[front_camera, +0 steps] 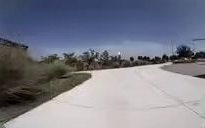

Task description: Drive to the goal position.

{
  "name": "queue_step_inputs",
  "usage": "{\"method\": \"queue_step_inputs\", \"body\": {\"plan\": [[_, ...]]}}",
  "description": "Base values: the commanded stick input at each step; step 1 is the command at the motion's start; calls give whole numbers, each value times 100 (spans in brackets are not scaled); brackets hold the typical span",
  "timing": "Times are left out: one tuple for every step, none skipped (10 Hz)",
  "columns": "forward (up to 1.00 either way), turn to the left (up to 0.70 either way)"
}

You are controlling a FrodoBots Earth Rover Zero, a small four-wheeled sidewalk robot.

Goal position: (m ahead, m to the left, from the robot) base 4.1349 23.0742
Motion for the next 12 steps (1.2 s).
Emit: {"method": "queue_step_inputs", "body": {"plan": [[85, 0], [85, 0], [85, 0], [85, 0], [85, 0], [85, 0], [85, 0], [85, 0], [85, 0], [85, 0], [85, 0], [85, 0]]}}
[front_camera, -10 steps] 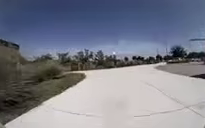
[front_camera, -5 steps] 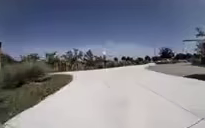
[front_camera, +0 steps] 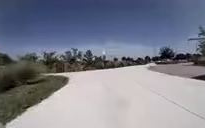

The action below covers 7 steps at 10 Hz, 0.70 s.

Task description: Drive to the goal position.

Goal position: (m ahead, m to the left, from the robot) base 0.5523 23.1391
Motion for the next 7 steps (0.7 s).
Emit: {"method": "queue_step_inputs", "body": {"plan": [[85, 0], [85, 0], [85, 0], [85, 0], [85, 0], [85, 0], [85, 0]]}}
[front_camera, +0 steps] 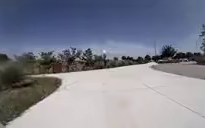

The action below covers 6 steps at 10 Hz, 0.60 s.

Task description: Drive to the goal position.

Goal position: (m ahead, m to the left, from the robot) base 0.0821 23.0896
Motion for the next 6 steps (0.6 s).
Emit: {"method": "queue_step_inputs", "body": {"plan": [[85, 0], [85, 0], [85, 0], [85, 0], [85, 0], [85, 0]]}}
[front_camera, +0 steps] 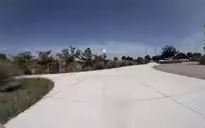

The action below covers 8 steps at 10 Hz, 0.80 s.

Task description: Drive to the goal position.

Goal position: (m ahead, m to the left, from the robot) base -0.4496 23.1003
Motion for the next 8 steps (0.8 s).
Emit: {"method": "queue_step_inputs", "body": {"plan": [[85, 0], [85, 0], [85, 0], [85, 8], [85, 34], [85, 34], [85, 34], [85, 34]]}}
